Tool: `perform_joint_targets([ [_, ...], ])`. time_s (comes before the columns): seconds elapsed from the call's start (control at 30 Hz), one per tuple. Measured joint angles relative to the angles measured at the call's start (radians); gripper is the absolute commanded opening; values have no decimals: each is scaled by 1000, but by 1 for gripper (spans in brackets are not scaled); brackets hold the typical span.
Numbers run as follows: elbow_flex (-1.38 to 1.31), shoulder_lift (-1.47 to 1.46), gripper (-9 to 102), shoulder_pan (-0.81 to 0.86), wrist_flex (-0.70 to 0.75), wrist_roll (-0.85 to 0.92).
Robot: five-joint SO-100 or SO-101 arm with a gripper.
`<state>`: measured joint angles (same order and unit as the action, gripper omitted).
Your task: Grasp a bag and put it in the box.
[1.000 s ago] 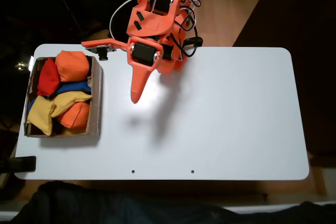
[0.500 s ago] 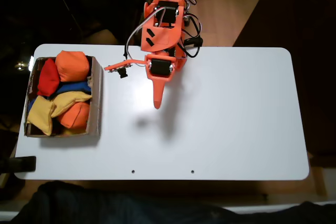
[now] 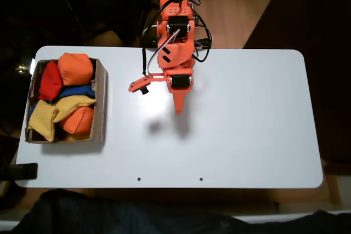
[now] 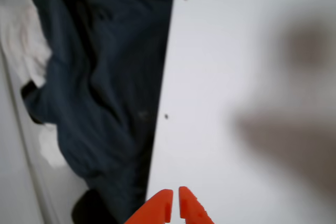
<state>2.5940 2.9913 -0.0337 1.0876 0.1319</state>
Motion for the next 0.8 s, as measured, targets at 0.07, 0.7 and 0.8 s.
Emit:
perform_joint_targets([
  [0.07, 21, 12, 0, -9, 0, 2],
  [0.7, 235, 150, 0, -38, 12, -9],
  [0.8, 253, 173, 0, -38, 26, -37],
])
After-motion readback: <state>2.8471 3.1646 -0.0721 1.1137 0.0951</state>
